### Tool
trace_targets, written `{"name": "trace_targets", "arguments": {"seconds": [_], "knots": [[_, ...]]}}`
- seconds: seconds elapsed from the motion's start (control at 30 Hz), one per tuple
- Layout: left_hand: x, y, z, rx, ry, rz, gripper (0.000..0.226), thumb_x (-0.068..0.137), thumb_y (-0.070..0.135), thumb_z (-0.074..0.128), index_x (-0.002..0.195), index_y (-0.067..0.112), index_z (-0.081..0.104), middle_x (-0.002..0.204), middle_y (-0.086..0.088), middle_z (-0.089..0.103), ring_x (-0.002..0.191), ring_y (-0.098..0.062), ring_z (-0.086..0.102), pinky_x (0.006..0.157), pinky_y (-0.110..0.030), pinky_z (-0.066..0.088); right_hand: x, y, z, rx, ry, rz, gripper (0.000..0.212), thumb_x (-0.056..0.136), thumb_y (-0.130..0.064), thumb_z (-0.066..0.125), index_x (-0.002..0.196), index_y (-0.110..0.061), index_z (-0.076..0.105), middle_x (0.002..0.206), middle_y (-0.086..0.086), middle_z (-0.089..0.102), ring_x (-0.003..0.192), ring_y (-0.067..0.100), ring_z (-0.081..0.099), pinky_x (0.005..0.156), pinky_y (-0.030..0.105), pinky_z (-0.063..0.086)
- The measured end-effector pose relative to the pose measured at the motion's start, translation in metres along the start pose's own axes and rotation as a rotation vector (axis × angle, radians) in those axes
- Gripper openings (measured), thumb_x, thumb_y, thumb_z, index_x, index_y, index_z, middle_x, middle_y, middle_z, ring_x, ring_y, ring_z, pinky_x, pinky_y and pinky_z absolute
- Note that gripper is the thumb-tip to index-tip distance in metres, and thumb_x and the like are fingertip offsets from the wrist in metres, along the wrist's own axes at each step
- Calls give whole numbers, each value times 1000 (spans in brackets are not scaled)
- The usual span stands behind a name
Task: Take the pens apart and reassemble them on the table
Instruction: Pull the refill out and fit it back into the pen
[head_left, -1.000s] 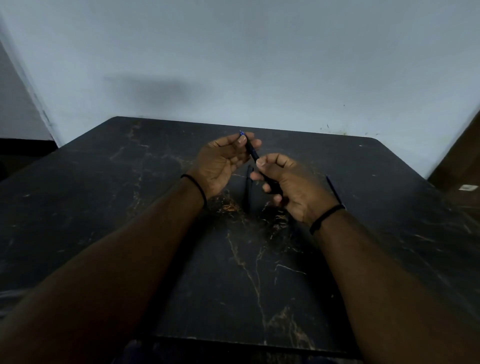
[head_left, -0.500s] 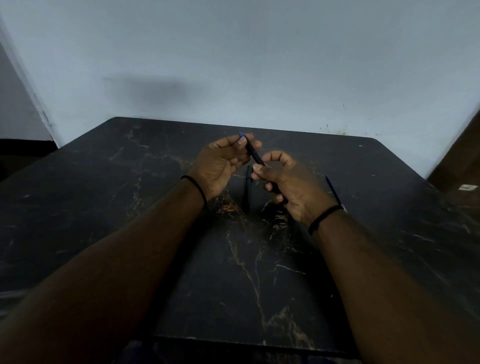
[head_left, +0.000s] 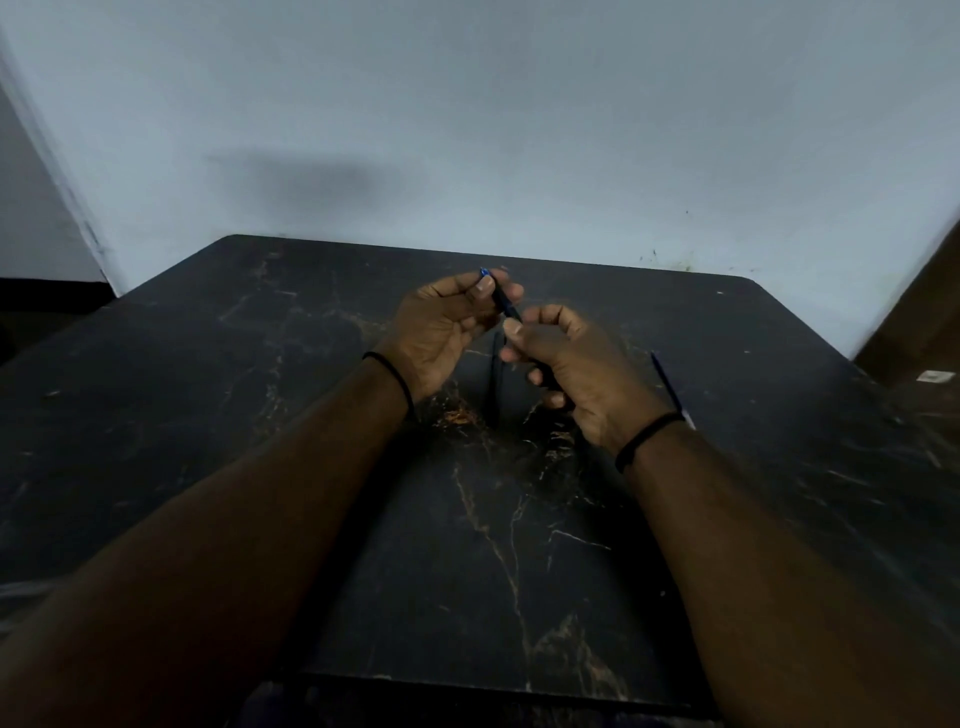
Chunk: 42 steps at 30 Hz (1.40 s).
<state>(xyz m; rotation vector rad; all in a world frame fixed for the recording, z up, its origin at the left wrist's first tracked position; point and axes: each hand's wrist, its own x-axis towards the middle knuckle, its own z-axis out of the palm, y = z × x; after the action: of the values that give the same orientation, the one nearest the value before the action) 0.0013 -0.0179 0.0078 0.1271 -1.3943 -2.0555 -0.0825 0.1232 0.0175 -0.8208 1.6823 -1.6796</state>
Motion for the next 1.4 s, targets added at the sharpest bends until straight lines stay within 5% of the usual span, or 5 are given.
{"name": "trace_targets", "arguments": {"seconds": [0.17, 0.4, 0.6, 0.83, 1.4], "knots": [[1, 0, 0, -13, 9, 2, 15, 94, 4, 52, 101, 4, 65, 91, -9, 75, 91, -19, 72, 85, -28, 57, 1, 0, -1, -58, -17, 15, 31, 104, -37, 48, 94, -19, 71, 76, -4, 73, 51, 5, 42, 36, 17, 25], [0, 0, 0, -2, 4, 1, 16, 94, 4, 53, 102, 3, 66, 93, -8, 75, 92, -19, 72, 93, -31, 54, 1, 1, 0, -26, 6, -27, 15, 91, -22, 71, 98, -19, 58, 80, 2, 72, 50, 6, 46, 37, 18, 29], [0, -1, 0, 11, -8, 5, 15, 93, 5, 53, 101, 5, 66, 92, -9, 75, 89, -20, 71, 84, -29, 57, 0, 0, 1, -68, -20, -1, 30, 103, -35, 49, 97, -17, 72, 77, -4, 73, 51, 5, 42, 37, 16, 28], [1, -1, 0, 20, -1, -8, 16, 94, 5, 52, 101, 6, 67, 92, -9, 76, 97, -21, 71, 102, -38, 49, 3, 3, 0, -82, 23, -49, 11, 91, -25, 71, 93, -22, 61, 73, -4, 69, 55, 8, 46, 38, 18, 30], [0, 3, 0, 26, 77, 35, 13, 95, 8, 55, 98, 8, 68, 92, -7, 75, 97, -23, 70, 91, -32, 54, 0, 1, 2, -65, 16, -86, 8, 93, -14, 68, 97, -21, 64, 74, 0, 71, 53, 8, 49, 45, 22, 36]]}}
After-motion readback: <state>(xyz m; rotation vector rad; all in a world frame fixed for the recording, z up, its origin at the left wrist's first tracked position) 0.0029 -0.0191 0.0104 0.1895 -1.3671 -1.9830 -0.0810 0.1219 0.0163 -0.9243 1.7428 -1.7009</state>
